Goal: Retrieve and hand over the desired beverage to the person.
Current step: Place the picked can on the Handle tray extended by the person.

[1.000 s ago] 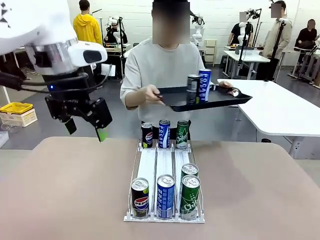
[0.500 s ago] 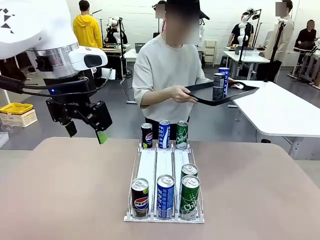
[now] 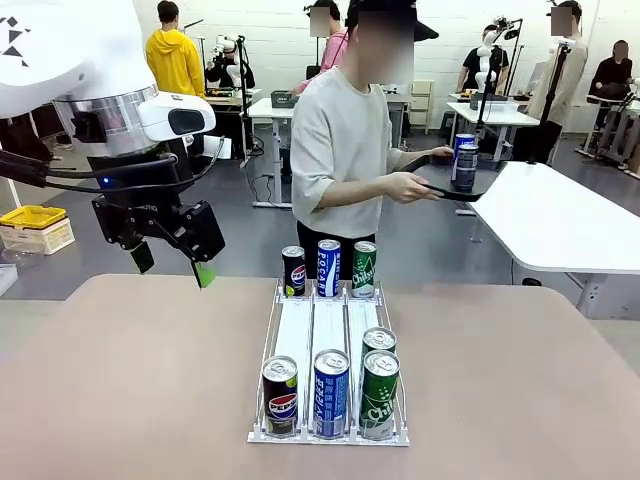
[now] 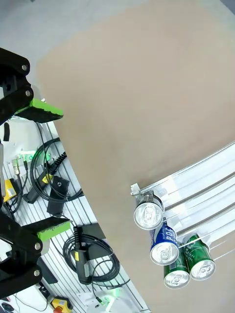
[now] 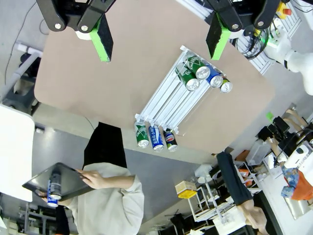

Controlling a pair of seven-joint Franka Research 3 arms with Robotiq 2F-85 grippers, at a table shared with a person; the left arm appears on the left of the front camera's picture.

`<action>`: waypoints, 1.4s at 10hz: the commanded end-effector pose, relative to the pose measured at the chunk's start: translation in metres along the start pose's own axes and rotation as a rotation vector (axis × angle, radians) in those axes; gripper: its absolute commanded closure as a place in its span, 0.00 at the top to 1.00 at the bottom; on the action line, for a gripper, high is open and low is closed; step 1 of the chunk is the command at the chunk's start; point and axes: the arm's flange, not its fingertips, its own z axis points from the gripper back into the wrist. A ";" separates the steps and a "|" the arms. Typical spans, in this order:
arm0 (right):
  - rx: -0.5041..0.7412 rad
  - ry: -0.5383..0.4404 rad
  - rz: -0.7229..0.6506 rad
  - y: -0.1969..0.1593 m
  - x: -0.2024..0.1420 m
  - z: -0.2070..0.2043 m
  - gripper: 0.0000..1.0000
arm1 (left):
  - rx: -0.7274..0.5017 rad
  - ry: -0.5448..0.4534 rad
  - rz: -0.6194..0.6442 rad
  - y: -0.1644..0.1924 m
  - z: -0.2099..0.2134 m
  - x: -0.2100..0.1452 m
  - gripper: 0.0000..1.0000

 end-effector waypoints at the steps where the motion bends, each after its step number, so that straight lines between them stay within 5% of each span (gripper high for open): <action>1: 0.015 0.001 0.003 0.000 0.000 -0.002 1.00 | 0.002 0.000 0.000 0.001 0.000 0.000 1.00; 2: 0.015 0.001 0.003 0.000 0.000 -0.002 1.00 | 0.000 0.000 0.000 0.000 0.000 0.000 1.00; 4: 0.015 0.001 0.003 0.000 0.000 -0.002 1.00 | -0.272 -0.007 -0.263 0.063 0.040 -0.018 1.00; 7: 0.015 0.001 0.003 0.000 0.000 -0.002 1.00 | -0.453 -0.216 -0.460 0.130 0.086 -0.063 1.00; 11: 0.015 0.001 0.003 0.000 0.000 -0.002 1.00 | -0.591 -0.461 -0.323 0.227 0.099 -0.109 1.00; 14: 0.015 0.001 0.003 0.000 0.000 -0.002 1.00 | -0.539 -0.583 -0.283 0.239 0.095 -0.130 1.00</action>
